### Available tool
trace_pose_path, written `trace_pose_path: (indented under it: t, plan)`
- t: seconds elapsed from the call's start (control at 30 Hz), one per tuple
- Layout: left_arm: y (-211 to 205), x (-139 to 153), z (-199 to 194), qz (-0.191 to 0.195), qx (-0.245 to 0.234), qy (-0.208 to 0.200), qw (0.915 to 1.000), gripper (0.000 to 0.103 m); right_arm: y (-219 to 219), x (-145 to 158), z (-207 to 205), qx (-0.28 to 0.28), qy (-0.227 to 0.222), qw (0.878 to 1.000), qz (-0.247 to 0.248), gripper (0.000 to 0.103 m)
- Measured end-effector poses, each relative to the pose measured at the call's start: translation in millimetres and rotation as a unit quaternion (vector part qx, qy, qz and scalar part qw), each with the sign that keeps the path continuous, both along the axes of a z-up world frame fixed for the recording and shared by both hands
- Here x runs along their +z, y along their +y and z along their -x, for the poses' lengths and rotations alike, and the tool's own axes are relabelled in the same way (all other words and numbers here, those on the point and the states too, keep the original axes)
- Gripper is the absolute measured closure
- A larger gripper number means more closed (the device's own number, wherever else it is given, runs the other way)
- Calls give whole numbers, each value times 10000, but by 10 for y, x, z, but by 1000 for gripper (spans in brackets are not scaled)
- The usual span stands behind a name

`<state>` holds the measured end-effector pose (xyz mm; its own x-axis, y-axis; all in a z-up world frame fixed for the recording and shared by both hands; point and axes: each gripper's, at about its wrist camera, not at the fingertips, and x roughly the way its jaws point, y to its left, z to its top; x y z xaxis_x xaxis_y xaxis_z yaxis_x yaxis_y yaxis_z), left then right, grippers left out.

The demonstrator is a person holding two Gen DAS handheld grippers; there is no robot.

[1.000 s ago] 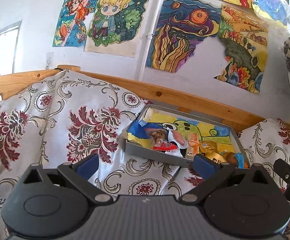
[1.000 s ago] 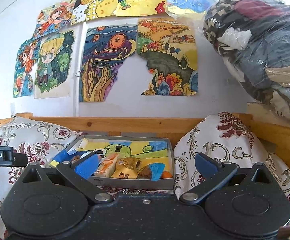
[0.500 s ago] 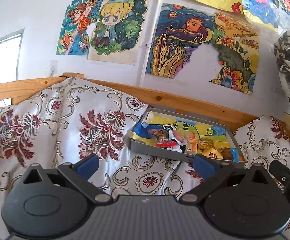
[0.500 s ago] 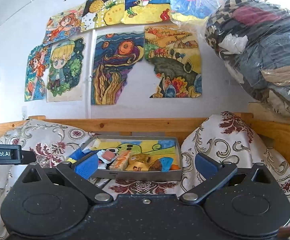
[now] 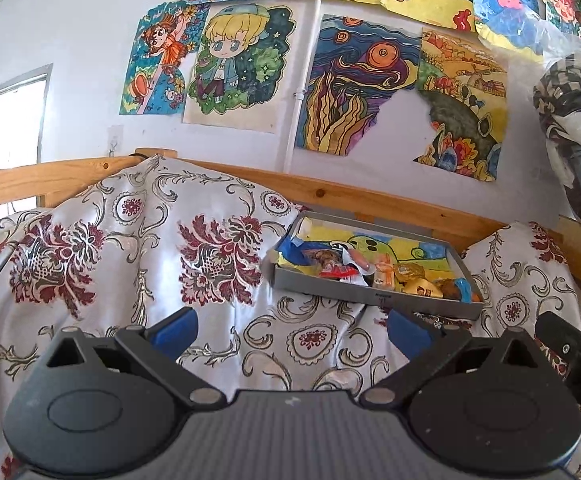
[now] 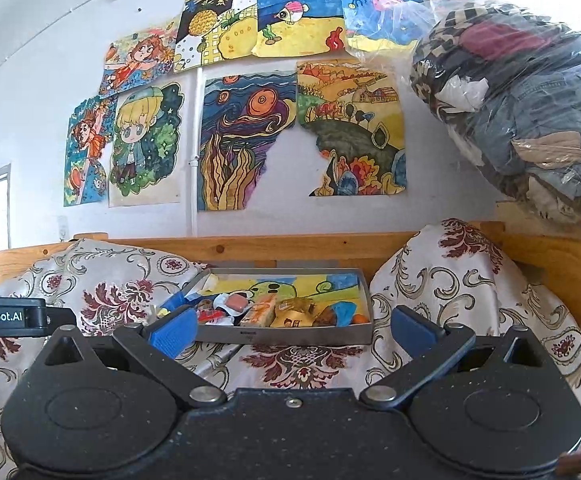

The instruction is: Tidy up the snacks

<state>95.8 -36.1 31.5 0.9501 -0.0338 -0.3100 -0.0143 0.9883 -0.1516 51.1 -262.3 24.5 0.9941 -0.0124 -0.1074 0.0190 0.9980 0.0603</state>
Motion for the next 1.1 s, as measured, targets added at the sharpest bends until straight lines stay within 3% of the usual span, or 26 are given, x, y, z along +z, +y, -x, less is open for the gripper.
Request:
trace_pose_path:
  t: [0.47, 0.83, 1.1]
  plan:
    - [161, -99, 231, 276, -11, -94, 9996, 1, 77, -73, 290, -186, 89, 9998, -2, 1]
    - [234, -281, 186, 201, -365, 74, 9991, 1, 225, -189, 307, -229, 591, 9980, -33, 1]
    - [203, -465, 45, -114, -706, 316, 9969, 1, 263, -285, 188, -555, 856, 9948, -25, 1]
